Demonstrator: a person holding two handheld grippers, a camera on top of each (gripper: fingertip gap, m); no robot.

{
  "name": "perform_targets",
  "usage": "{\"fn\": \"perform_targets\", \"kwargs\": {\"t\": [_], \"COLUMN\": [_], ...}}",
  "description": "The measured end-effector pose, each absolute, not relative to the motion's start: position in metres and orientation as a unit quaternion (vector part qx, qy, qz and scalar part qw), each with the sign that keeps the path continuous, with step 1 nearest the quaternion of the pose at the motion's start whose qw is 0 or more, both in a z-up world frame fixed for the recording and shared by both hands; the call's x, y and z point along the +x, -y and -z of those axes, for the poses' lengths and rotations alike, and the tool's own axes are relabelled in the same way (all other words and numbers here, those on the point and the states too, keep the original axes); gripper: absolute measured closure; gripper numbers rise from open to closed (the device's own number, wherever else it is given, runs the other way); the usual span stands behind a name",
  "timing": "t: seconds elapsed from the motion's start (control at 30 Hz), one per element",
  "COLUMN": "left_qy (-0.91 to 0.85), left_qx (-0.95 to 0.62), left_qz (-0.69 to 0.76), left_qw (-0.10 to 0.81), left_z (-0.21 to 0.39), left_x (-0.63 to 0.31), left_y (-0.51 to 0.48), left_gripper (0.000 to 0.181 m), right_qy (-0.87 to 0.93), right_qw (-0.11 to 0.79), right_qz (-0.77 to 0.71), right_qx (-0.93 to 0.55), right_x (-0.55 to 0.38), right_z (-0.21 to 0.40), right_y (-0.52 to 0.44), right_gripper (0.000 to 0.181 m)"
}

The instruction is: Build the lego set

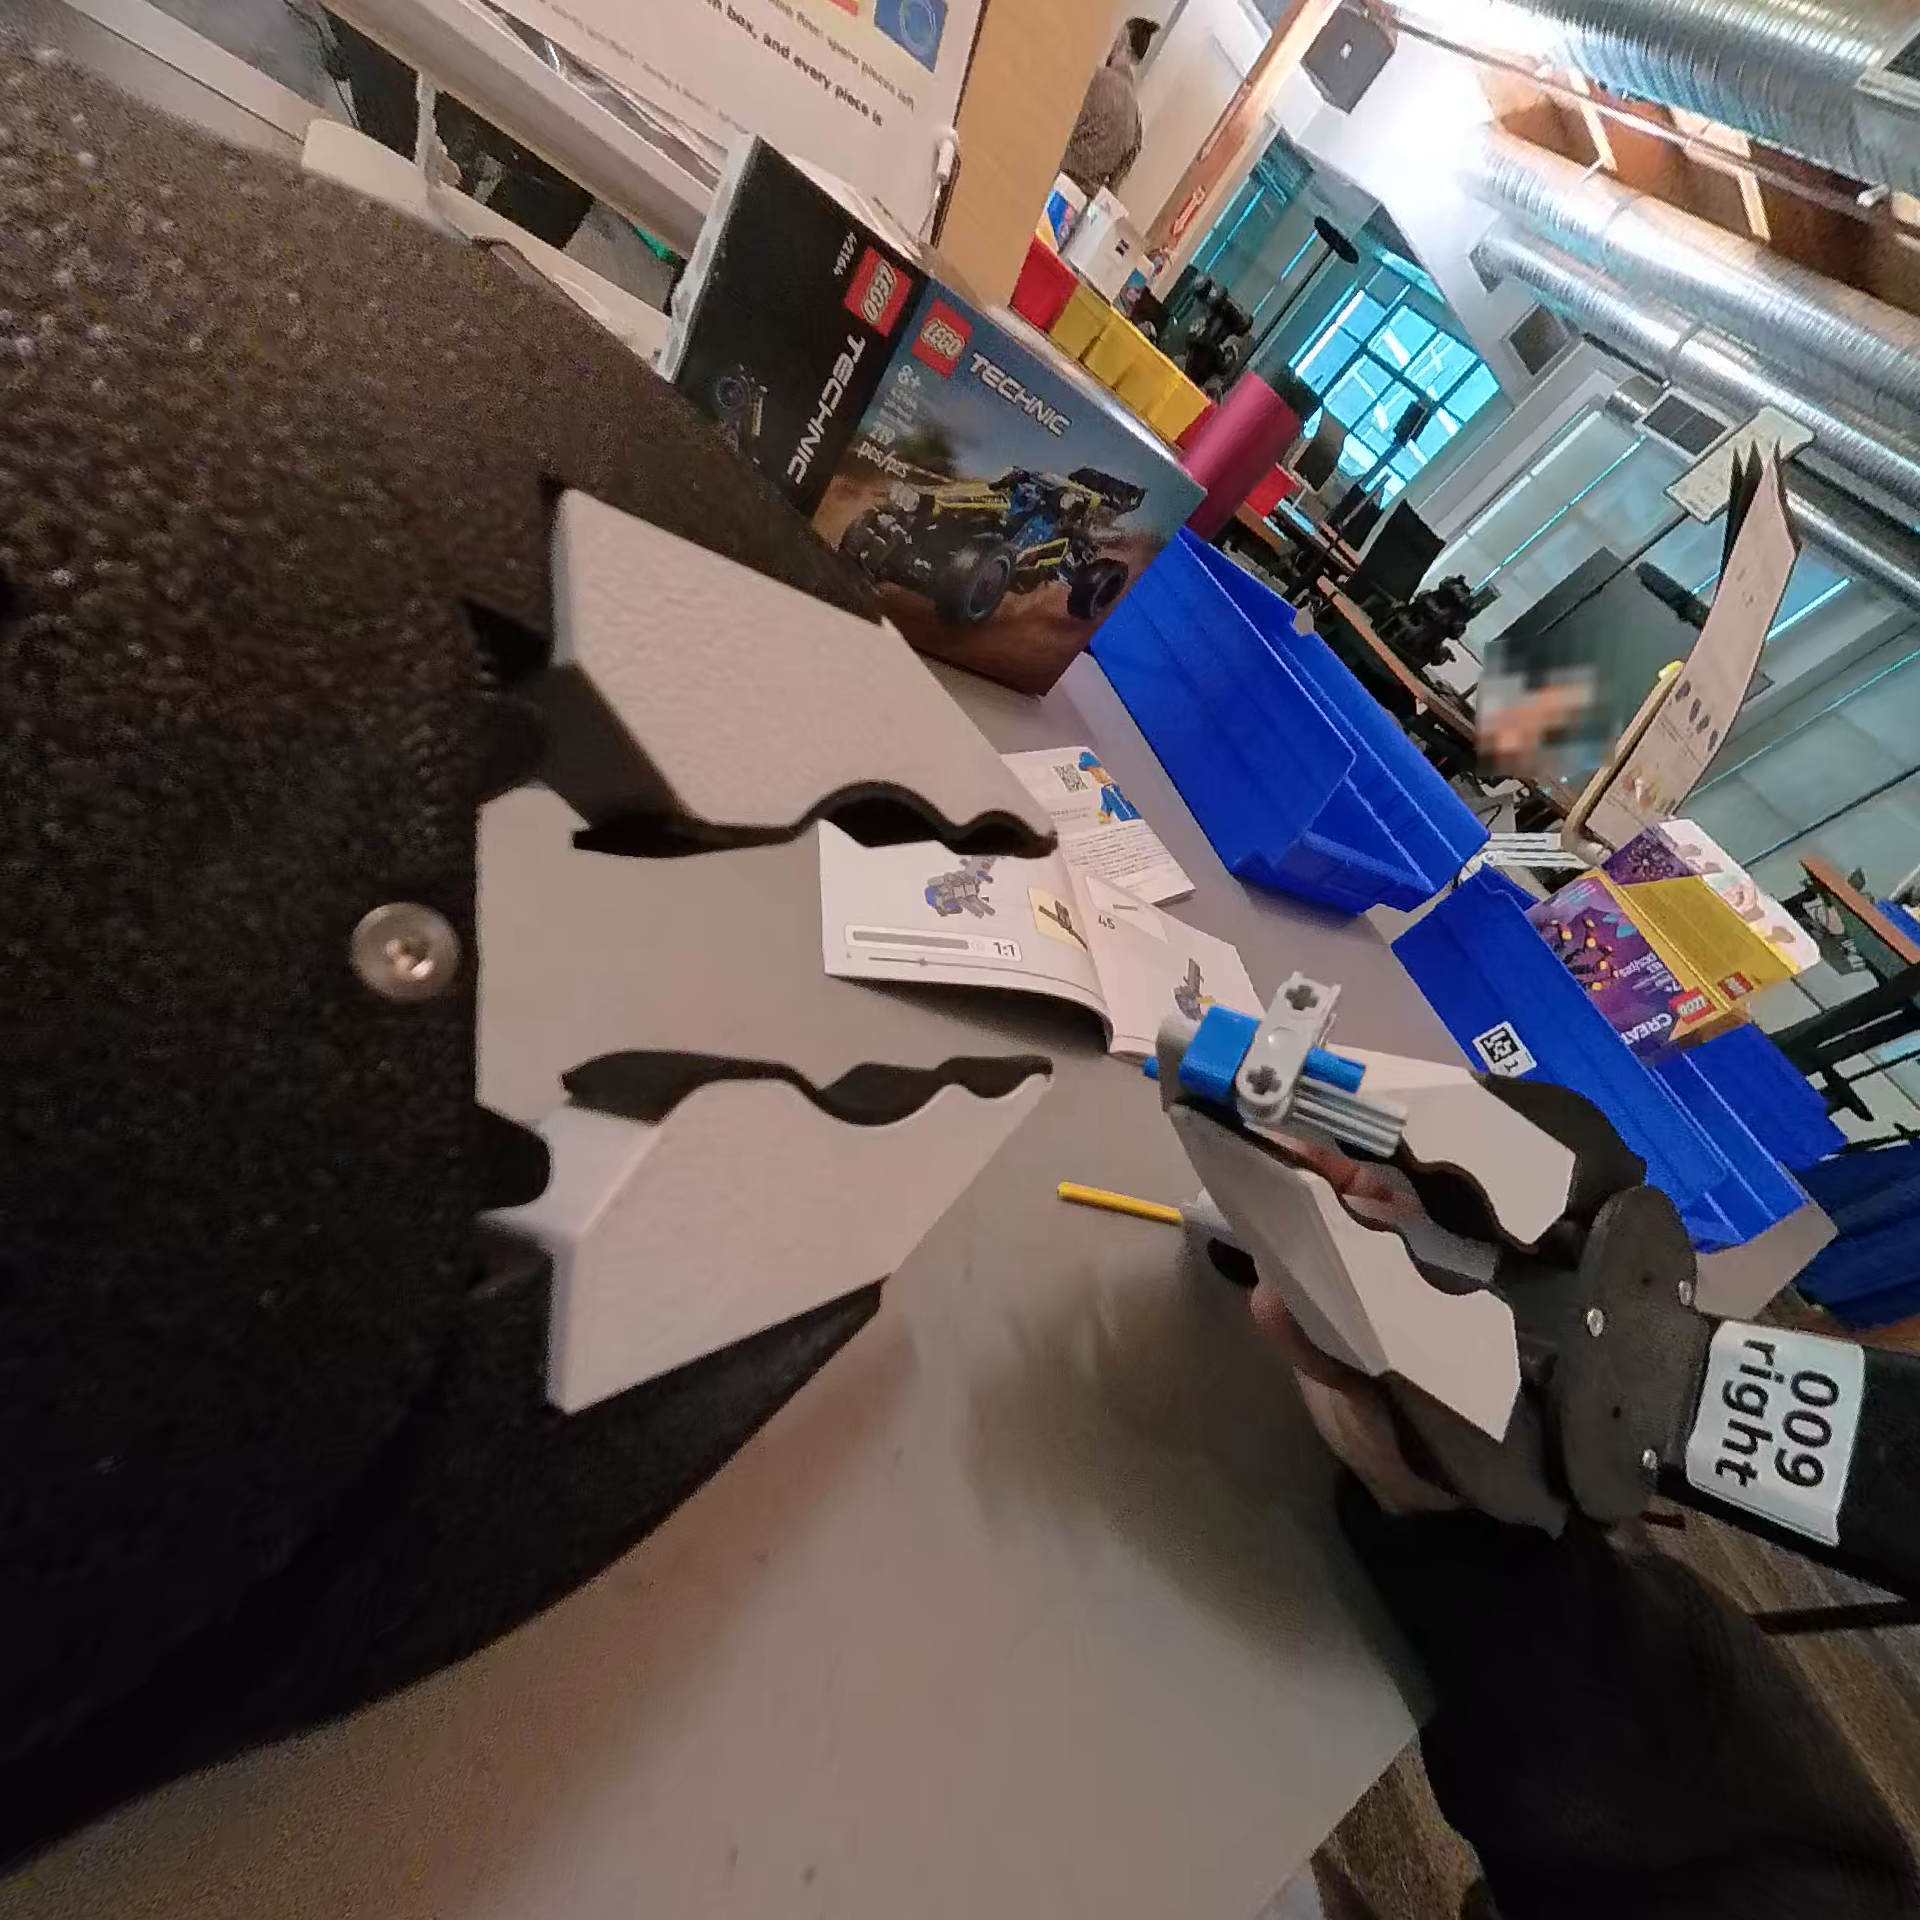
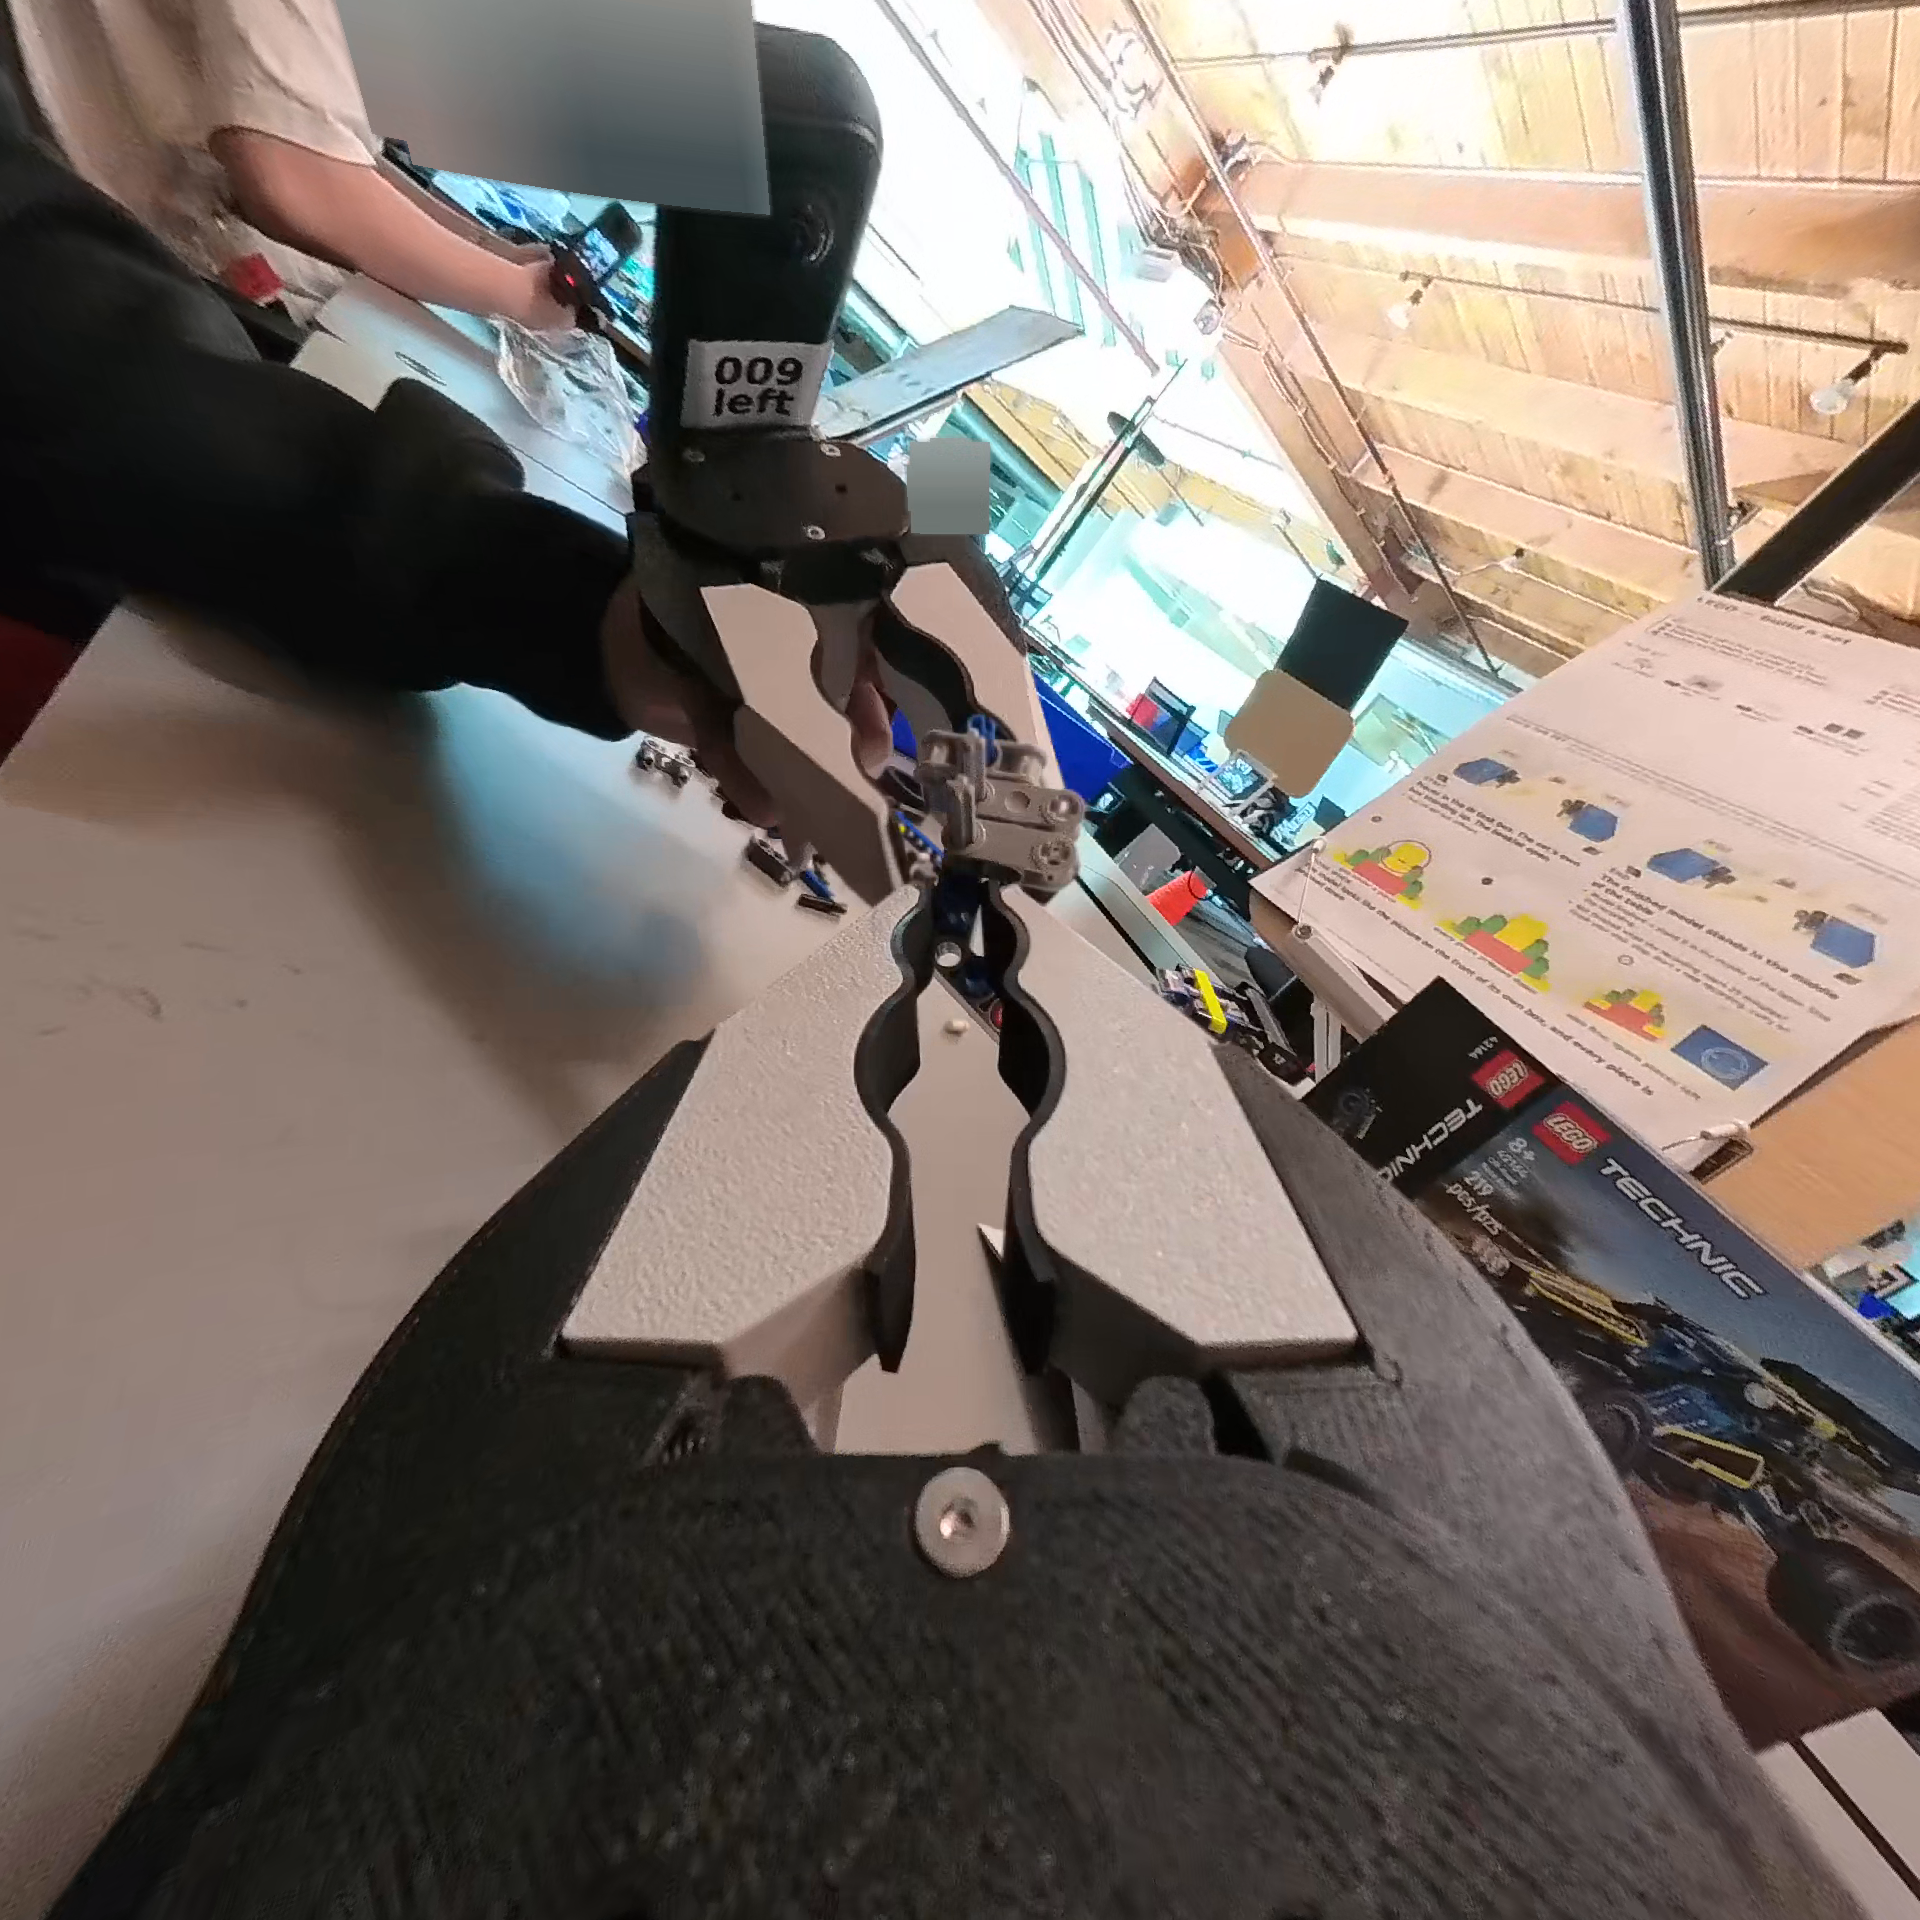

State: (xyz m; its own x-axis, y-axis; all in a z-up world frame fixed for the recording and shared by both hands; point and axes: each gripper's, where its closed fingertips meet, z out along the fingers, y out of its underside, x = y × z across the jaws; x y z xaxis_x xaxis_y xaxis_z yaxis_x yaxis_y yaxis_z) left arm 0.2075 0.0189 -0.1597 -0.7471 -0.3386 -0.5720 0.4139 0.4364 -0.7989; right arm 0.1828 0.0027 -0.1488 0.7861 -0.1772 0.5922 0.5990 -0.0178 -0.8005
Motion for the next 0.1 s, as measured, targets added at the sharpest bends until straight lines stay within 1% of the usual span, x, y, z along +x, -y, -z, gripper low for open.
{"fn": "perform_targets", "kwargs": {"t": [0.03, 0.1], "left_qy": [-0.774, -0.792], "left_qx": [0.031, 0.052], "left_qz": [0.53, 0.529], "left_qw": [0.345, 0.3], "left_z": [0.162, 0.167], "left_x": [0.205, 0.192], "left_y": [-0.017, -0.013], "left_gripper": [0.144, 0.137], "right_qy": [0.163, 0.168], "right_qw": [0.683, 0.679], "right_qz": [0.283, 0.275], "right_qx": [-0.654, -0.659], "right_x": [0.182, 0.18], "right_z": [0.149, 0.151], "right_y": [-0.003, -0.004], "right_gripper": [0.175, 0.175]}}
